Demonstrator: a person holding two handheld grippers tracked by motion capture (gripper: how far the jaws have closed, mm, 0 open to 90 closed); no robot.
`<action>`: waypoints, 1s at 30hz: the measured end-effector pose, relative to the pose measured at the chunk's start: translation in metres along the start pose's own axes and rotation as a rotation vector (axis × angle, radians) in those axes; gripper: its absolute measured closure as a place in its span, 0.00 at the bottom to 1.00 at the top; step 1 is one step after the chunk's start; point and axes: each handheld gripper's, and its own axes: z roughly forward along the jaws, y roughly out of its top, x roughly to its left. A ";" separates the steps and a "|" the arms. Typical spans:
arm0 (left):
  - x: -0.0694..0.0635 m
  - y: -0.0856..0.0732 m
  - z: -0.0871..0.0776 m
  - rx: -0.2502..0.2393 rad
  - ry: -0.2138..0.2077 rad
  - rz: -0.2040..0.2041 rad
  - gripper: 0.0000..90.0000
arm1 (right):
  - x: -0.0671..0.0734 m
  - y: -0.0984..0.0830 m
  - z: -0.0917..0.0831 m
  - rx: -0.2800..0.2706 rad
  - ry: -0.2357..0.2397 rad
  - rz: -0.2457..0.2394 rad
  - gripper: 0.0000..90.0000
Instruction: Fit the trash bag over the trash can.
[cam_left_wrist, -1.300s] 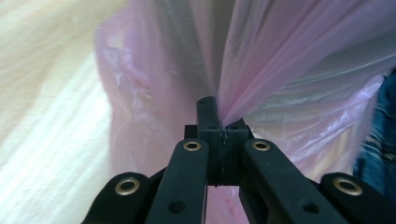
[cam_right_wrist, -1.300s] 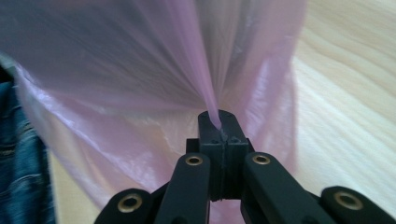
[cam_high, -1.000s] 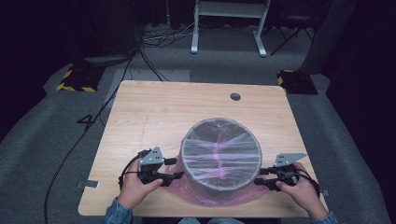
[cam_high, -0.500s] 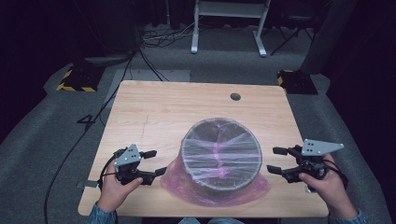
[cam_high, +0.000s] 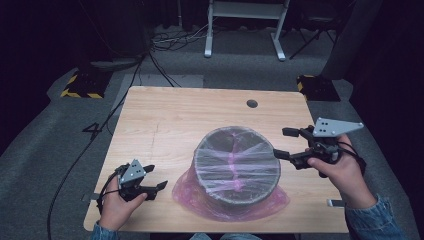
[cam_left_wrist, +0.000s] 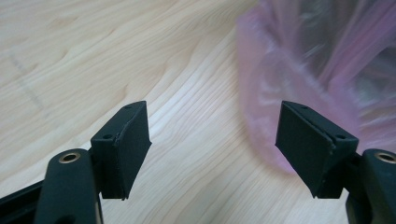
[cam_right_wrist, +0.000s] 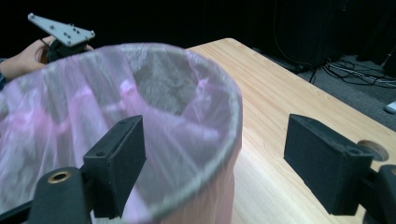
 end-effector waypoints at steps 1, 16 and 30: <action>0.002 -0.002 0.001 0.014 0.015 0.004 0.29 | 0.000 0.003 0.002 0.001 -0.003 0.004 0.23; 0.014 -0.014 0.011 0.064 0.036 -0.073 0.29 | 0.027 0.057 0.051 0.004 0.004 -0.050 0.22; 0.016 -0.021 0.020 0.086 0.062 -0.113 0.29 | 0.045 0.067 0.106 0.056 0.071 -0.070 0.19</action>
